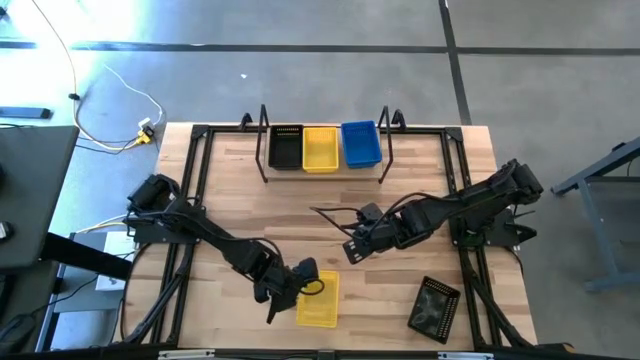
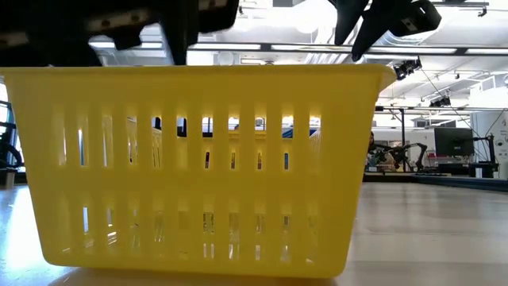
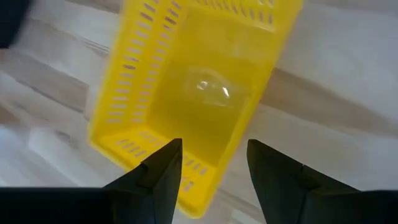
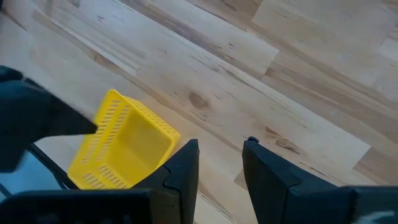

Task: Stack baskets on shelf by color
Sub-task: Stack the yellow bin on top of the blue bin on the shelf

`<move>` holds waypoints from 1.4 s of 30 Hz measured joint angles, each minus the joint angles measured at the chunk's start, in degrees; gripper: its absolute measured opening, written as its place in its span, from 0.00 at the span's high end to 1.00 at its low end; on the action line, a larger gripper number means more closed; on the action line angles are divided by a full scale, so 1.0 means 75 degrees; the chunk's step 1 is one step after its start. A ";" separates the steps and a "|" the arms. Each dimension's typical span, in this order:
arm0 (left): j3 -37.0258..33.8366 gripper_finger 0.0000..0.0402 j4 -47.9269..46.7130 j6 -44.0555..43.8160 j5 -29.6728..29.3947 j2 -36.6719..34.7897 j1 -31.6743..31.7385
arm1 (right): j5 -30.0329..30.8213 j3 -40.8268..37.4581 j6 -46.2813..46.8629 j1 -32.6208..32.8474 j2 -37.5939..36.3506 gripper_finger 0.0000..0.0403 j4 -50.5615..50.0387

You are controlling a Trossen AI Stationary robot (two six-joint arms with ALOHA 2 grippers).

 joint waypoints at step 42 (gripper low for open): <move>-0.0006 0.99 -0.1179 -0.0134 0.0340 -0.0052 0.0661 | 0.0368 0.0009 -0.0116 -0.0005 0.0000 0.73 -0.0280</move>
